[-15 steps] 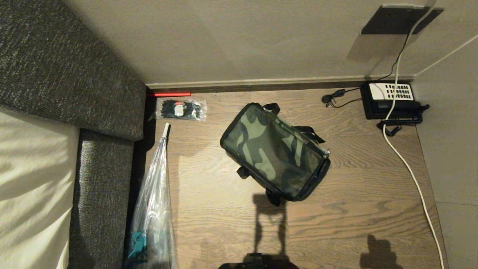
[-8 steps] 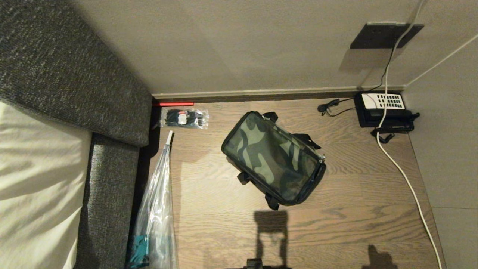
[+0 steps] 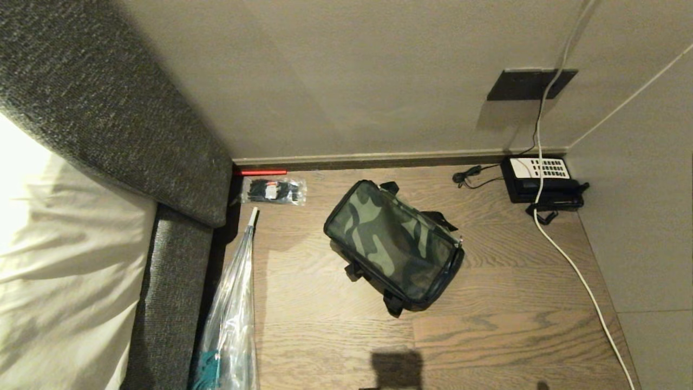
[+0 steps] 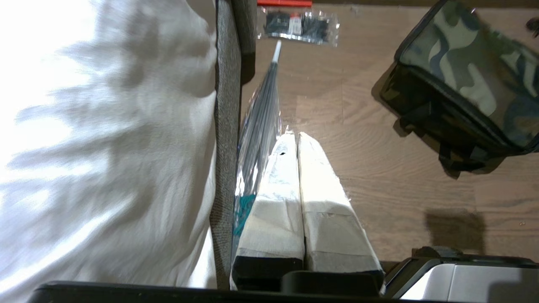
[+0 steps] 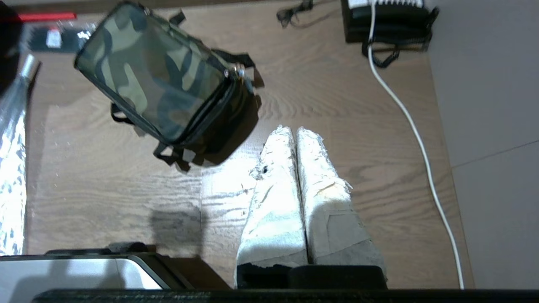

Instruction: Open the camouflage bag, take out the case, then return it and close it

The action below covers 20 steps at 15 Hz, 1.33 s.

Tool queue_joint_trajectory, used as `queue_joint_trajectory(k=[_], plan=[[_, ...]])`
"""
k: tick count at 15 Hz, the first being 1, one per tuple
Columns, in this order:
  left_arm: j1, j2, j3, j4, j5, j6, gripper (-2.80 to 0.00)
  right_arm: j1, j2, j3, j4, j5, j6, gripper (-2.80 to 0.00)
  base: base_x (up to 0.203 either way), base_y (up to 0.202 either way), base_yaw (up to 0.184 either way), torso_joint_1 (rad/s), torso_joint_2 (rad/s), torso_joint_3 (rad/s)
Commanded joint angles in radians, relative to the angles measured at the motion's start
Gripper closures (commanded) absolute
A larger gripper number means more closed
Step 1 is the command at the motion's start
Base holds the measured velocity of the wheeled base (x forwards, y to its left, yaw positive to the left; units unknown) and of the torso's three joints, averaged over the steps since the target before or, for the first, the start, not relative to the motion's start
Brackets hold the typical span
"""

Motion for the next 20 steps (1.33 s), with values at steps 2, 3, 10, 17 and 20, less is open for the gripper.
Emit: queue_joint_trajectory(k=[2, 3, 10, 17, 20], plan=[[0.000, 0.000, 0.000, 0.000, 0.000, -0.001, 0.00, 0.000, -0.003, 0.014, -0.001, 0.001, -0.001, 0.00, 0.000, 0.000, 0.000, 0.001, 0.00, 0.205], [0.000, 0.000, 0.000, 0.000, 0.000, -0.001, 0.00, 0.000, -0.003, 0.017, -0.001, 0.001, 0.000, 0.00, 0.000, 0.000, 0.000, 0.006, -0.01, 0.198], [0.000, 0.000, 0.000, 0.000, 0.000, -0.002, 0.00, 0.000, -0.003, 0.017, -0.001, 0.001, 0.001, 0.00, 0.000, 0.000, 0.000, 0.004, 0.00, 0.204], [0.000, 0.000, 0.000, 0.000, 0.000, -0.002, 0.00, 0.000, -0.003, 0.014, -0.001, 0.001, 0.000, 0.00, 0.000, 0.000, 0.000, 0.003, 0.00, 0.198], [0.000, 0.000, 0.000, 0.000, 0.000, -0.004, 0.00, 0.000, -0.003, 0.017, -0.001, 0.001, 0.001, 0.00, 0.000, 0.000, 0.000, 0.002, 0.00, 0.206]])
